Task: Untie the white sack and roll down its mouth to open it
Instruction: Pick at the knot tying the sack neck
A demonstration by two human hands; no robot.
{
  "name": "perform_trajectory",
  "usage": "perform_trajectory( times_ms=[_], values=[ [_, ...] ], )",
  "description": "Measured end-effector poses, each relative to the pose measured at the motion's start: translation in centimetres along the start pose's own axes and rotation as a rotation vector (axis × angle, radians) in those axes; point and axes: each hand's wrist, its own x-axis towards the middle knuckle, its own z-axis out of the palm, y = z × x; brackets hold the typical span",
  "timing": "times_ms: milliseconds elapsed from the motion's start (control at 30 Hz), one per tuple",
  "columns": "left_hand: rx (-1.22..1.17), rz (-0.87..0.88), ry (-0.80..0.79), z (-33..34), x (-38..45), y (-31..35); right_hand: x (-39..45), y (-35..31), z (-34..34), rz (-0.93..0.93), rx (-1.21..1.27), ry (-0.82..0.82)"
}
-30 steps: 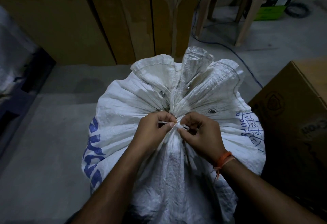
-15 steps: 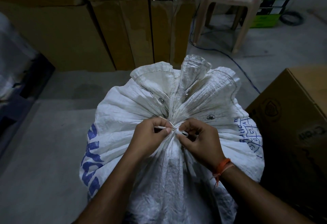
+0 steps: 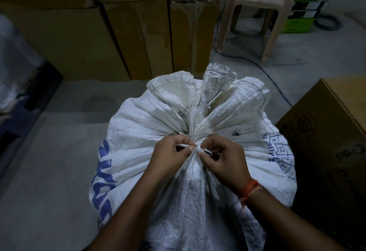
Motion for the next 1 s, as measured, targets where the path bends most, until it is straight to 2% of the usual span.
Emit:
perform_trajectory(
  times_ms=[200, 467, 1000],
  values=[
    [-0.009, -0.013, 0.015, 0.19, -0.06, 0.09, -0.02, 0.03, 0.21, -0.018, -0.033, -0.033],
    [0.008, -0.002, 0.046, -0.2, -0.3, 0.21, 0.01, -0.16, 0.45, 0.005, 0.003, 0.011],
    [-0.012, 0.0, 0.028, 0.1, -0.29, 0.24, -0.06, 0.17, 0.36, 0.015, 0.011, 0.004]
  ],
)
